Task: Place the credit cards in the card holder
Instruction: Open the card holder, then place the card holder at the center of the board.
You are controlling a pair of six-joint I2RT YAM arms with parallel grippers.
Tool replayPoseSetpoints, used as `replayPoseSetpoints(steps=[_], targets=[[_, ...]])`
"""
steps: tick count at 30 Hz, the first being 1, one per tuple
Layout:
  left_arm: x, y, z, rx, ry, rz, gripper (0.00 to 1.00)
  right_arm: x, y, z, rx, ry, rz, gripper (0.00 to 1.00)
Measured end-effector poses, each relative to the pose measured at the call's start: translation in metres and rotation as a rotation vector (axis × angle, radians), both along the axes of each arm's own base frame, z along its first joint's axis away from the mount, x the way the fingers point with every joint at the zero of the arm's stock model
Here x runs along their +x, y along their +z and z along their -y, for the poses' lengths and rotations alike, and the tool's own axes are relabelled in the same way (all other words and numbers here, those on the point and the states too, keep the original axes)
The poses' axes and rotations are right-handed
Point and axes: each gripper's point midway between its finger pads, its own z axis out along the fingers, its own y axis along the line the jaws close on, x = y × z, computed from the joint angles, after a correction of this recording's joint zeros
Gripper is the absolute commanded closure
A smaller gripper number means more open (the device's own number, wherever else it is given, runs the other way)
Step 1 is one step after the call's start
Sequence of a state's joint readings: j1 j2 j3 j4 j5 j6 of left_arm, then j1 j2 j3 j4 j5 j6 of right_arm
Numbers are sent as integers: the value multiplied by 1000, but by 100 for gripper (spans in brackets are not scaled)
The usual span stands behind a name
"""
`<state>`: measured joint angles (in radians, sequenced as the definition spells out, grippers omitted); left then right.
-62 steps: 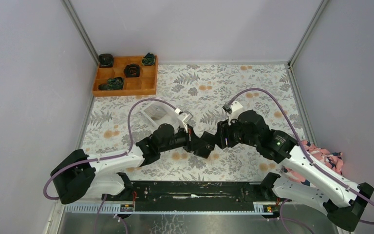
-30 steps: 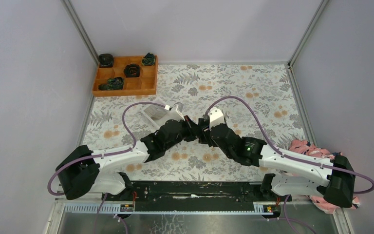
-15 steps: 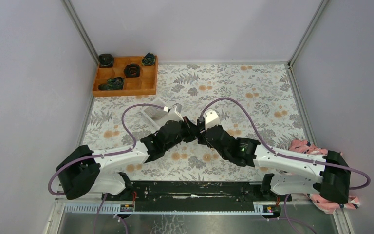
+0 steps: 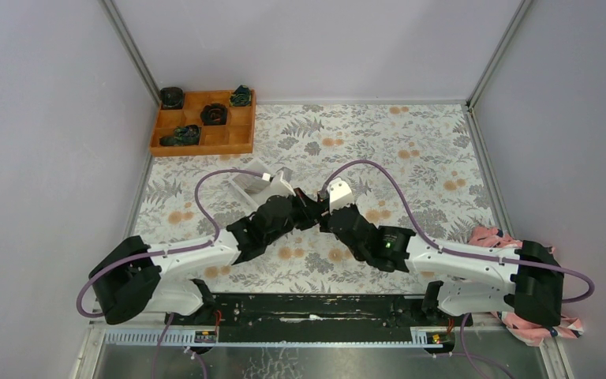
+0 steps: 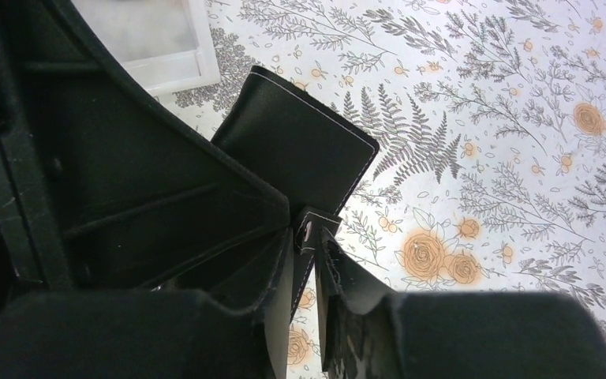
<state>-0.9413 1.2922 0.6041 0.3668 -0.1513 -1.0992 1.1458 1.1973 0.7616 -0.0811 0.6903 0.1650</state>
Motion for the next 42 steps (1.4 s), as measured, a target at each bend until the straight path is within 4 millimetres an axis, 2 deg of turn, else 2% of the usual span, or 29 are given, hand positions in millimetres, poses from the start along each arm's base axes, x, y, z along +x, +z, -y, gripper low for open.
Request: replayPoseSetpoints(steps=[3, 5, 14, 16, 18, 20, 25, 26, 33, 36, 42], targets=[[0, 2, -3, -5, 8, 3, 100, 0, 1, -3, 18, 2, 7, 89], [-1, 3, -4, -8, 12, 5, 100, 0, 1, -5, 32, 4, 12, 99], [-3, 12, -8, -33, 19, 22, 100, -1, 12, -4, 141, -6, 22, 100], [-6, 13, -8, -40, 8, 22, 100, 6, 11, 9, 134, -50, 31, 100], [-11, 17, -7, -52, -6, 28, 100, 16, 3, 33, 103, -124, 28, 100], [-12, 22, -6, -66, -10, 38, 100, 20, -5, 46, 85, -166, 15, 100], [-11, 19, -4, -67, -11, 39, 100, 21, -3, 49, 106, -172, 11, 100], [-11, 17, -3, -64, -12, 37, 97, 21, -3, 50, 104, -175, 10, 100], [-6, -16, 2, 9, -13, 0, 66, 25, -13, 61, 89, -197, -32, 100], [-6, -39, 3, 64, -21, -24, 61, 34, -22, 72, 73, -244, -52, 100], [-6, -101, 3, 190, -24, -106, 56, 39, -64, 78, 2, -286, -156, 100]])
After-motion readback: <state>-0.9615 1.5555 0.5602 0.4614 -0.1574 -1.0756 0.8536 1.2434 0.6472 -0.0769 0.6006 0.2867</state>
